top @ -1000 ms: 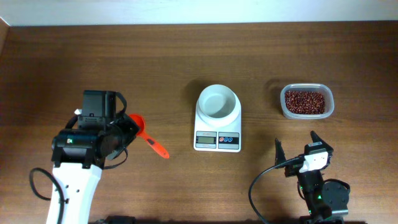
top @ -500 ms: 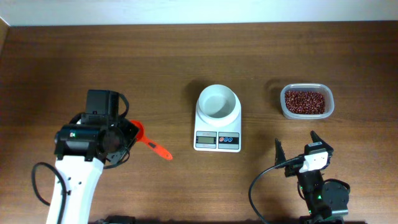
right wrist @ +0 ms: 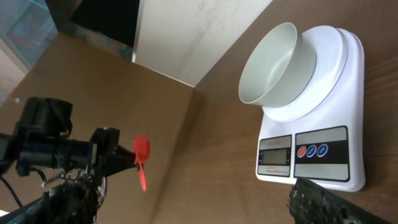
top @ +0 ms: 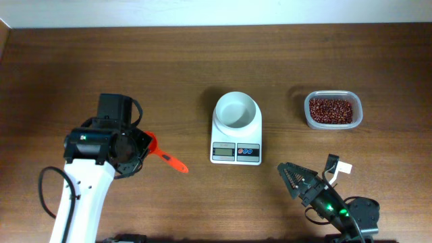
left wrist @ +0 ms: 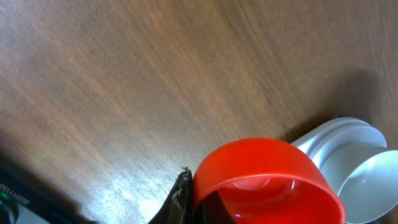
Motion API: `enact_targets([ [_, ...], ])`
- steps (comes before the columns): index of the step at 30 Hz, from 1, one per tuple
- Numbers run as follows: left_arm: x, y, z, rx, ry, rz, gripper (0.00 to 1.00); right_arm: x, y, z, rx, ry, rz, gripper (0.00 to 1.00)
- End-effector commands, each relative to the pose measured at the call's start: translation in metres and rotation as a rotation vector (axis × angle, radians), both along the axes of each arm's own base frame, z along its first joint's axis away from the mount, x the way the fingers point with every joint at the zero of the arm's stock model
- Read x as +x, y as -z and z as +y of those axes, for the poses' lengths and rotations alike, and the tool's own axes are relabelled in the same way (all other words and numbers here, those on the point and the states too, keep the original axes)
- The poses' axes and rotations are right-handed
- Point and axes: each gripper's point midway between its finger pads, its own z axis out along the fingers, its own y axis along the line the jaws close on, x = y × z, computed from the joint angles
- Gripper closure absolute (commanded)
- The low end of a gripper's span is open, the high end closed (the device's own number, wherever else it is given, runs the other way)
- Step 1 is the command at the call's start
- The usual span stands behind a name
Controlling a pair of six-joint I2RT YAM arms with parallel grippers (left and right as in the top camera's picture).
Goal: Scoop and weigh 50g on scale
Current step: 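Bring the right gripper to the scoop and grasp it beside the left gripper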
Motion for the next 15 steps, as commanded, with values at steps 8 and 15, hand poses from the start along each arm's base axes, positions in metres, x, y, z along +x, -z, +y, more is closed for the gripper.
enact_targets([
  [8,-0.017,0.000,-0.006,-0.087,-0.224,0.081,1.00,0.001,-0.016,0.006,-0.113,-0.057,0.076,0.00],
  [15,-0.027,0.009,-0.018,-0.182,-0.377,0.151,1.00,-0.002,-0.003,0.032,-0.058,-0.268,0.322,0.03],
])
